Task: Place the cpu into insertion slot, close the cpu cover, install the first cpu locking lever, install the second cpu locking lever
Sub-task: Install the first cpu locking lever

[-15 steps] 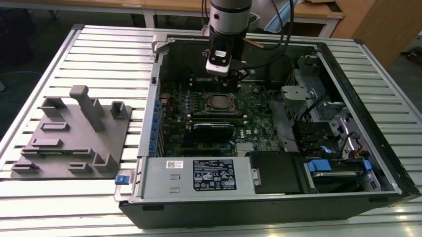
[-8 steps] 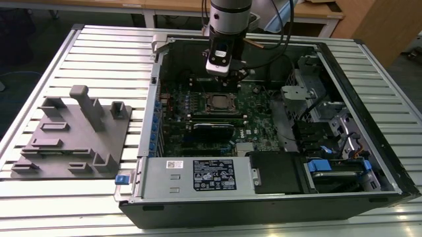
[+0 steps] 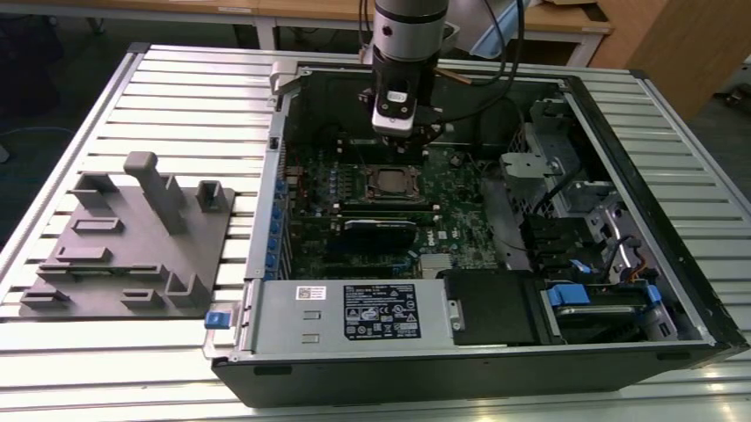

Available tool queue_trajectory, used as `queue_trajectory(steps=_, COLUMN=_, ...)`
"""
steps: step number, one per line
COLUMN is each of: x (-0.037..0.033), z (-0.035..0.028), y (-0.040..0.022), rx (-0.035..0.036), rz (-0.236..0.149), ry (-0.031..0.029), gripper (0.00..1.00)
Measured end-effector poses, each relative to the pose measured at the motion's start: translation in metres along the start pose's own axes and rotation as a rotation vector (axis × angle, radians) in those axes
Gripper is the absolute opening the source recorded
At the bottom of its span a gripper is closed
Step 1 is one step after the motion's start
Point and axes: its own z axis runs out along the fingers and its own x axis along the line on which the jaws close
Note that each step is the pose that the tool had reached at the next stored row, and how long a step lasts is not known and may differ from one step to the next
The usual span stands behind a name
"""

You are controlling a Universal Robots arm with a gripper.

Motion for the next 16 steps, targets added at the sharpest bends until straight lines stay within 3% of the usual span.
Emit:
queue_trajectory(steps=9, x=0.0, z=0.0003, y=0.0, rx=-0.0037, rz=-0.143, ry=0.0067, gripper=0.1)
queue_trajectory(steps=10, x=-0.0001, z=0.0004, y=0.0, rx=-0.0082, rz=-0.147, ry=0.0148, gripper=0.1)
queue_trajectory(steps=12, x=-0.0001, z=0.0003, y=0.0, rx=-0.0283, rz=-0.148, ry=0.0355, gripper=0.1)
queue_trajectory(steps=13, x=-0.0001, z=0.0004, y=0.0, rx=-0.0344, rz=-0.149, ry=0.0406, gripper=0.1)
queue_trajectory(steps=16, x=-0.0001, z=0.0004, y=0.0, rx=-0.035, rz=-0.182, ry=0.0442, gripper=0.1)
